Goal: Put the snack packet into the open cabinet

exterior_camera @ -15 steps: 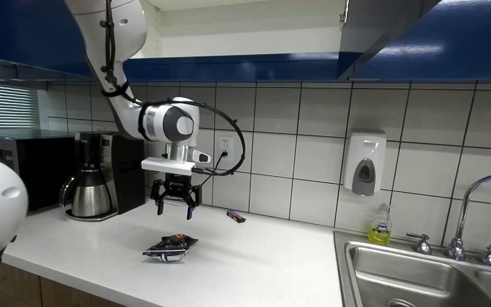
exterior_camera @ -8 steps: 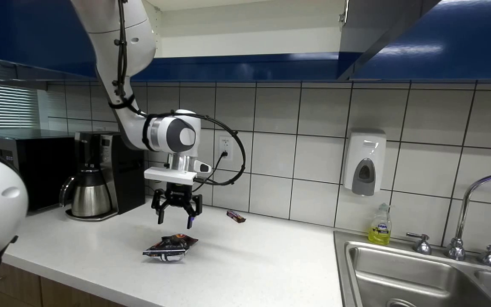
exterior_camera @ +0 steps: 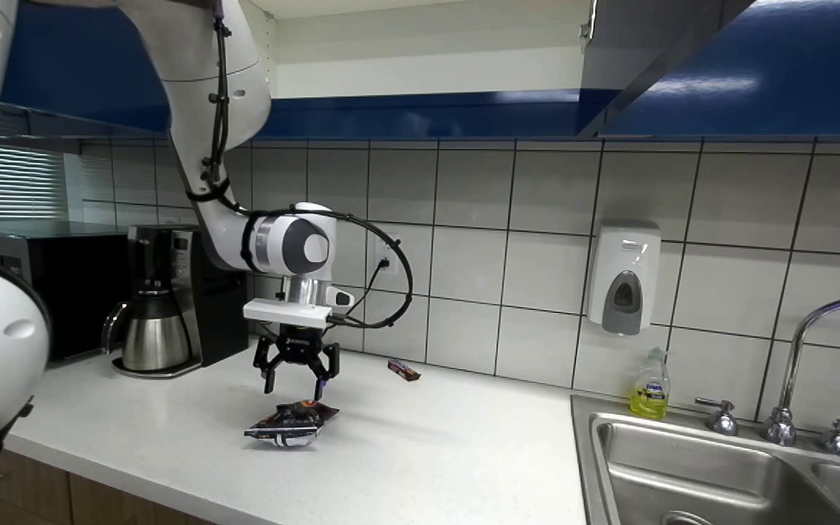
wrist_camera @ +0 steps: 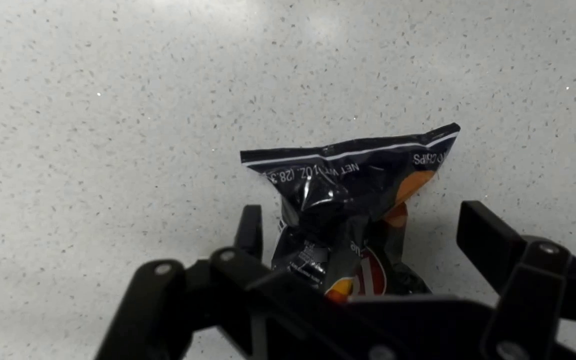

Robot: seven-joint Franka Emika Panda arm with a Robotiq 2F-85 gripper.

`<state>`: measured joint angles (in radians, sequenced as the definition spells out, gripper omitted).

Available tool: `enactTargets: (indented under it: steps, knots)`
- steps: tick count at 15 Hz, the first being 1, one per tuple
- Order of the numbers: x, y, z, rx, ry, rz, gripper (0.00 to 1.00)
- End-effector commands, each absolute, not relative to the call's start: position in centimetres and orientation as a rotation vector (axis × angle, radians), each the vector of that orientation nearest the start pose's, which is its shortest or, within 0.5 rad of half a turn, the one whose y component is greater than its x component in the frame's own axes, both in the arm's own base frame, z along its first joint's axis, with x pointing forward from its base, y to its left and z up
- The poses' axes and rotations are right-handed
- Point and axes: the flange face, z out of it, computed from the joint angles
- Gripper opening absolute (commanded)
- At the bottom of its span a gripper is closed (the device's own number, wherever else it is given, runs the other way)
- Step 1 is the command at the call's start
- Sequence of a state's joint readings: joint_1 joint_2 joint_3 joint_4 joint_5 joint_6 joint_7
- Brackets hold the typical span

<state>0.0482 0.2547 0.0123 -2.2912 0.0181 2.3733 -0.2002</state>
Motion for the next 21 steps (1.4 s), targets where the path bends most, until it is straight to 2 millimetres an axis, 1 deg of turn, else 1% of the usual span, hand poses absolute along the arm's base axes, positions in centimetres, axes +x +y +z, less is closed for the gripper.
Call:
enactTargets:
  steps: [1,8,13,21]
  knots:
    - [52.3,3.9,22.0,-3.087,-0.391,0.261,1.00]
    - [53.7,5.3,20.6,-3.074,-0.381,0.286,1.00]
    - [54.5,6.1,19.9,-3.080,-0.373,0.287,1.00]
    - [55.2,6.1,19.1,-3.105,-0.291,0.298,1.00]
